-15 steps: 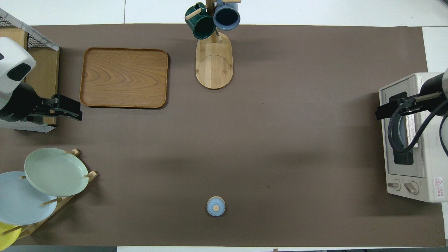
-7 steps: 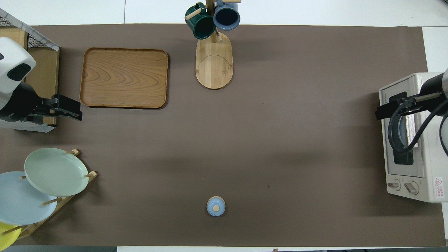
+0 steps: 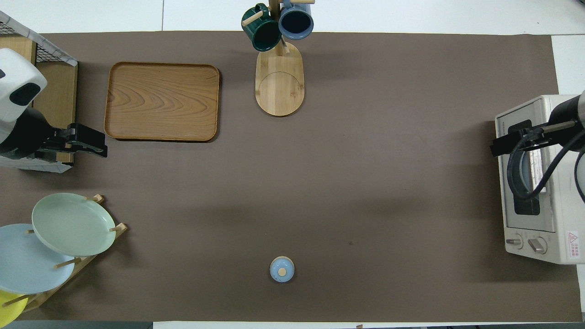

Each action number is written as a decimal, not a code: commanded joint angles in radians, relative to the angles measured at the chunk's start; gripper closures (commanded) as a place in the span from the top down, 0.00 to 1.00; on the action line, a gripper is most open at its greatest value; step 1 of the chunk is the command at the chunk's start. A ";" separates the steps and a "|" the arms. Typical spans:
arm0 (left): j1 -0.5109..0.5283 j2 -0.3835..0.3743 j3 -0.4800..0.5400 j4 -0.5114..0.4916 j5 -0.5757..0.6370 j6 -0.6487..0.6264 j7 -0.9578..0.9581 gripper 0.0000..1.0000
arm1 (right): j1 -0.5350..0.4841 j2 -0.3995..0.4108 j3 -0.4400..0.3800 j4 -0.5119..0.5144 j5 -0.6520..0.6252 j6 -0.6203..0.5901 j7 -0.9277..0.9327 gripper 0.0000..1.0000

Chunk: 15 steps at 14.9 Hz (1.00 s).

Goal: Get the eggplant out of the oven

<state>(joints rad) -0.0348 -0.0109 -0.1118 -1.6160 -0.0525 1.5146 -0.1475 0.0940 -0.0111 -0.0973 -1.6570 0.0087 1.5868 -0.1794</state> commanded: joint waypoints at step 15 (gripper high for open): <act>0.007 -0.020 0.000 -0.019 -0.007 0.007 0.000 1.00 | -0.019 -0.012 -0.010 -0.036 -0.022 0.032 -0.147 0.00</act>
<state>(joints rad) -0.0348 -0.0109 -0.1118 -1.6160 -0.0525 1.5146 -0.1475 0.0806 -0.0109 -0.1030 -1.6632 0.0053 1.5935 -0.2853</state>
